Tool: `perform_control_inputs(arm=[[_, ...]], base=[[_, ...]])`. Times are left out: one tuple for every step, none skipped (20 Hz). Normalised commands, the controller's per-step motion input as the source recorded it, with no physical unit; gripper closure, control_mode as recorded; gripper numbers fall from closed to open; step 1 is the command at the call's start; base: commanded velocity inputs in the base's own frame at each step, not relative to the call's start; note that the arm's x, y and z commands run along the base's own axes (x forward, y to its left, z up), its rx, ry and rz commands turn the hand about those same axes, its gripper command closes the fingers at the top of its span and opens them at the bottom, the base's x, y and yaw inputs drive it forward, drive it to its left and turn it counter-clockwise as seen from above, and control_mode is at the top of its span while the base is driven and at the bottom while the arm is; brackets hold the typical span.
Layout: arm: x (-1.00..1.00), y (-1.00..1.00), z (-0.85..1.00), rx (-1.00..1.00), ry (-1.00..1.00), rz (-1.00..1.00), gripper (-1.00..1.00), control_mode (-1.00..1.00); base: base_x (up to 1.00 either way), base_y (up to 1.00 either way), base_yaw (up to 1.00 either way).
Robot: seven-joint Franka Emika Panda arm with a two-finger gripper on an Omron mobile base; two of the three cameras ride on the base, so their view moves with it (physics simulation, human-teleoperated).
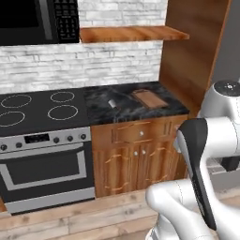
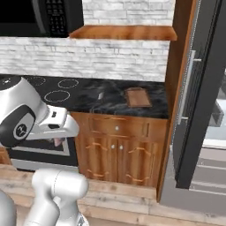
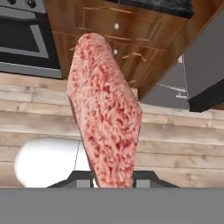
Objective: Retrieve the steak from the fridge and place it on the cutting board.
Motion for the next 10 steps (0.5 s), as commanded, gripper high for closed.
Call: perform_control_inputs(arm=[[0.0,0.0,0.0,0.0,0.0,0.0,1.0,1.0],[0.0,0.0,0.0,0.0,0.0,0.0,1.0,1.0],[0.0,0.0,0.0,0.0,0.0,0.0,1.0,1.0],[0.0,0.0,0.0,0.0,0.0,0.0,1.0,1.0],[0.0,0.0,0.0,0.0,0.0,0.0,1.0,1.0],[0.0,0.0,0.0,0.0,0.0,0.0,1.0,1.0],[0.0,0.0,0.0,0.0,0.0,0.0,1.0,1.0],[0.0,0.0,0.0,0.0,0.0,0.0,1.0,1.0],[0.0,0.0,0.0,0.0,0.0,0.0,1.0,1.0],[0.0,0.0,0.0,0.0,0.0,0.0,1.0,1.0]], base=[[0.8,0.57,-0.17],[0.88,0.57,-0.19],[0.89,0.44,-0.18],[0.9,0.33,-0.15],[0.93,0.25,-0.13],[0.91,0.17,-0.11],[0.89,0.14,-0.13],[0.83,0.0,-0.19],[0.9,0.0,-0.19],[0.91,0.0,-0.18]])
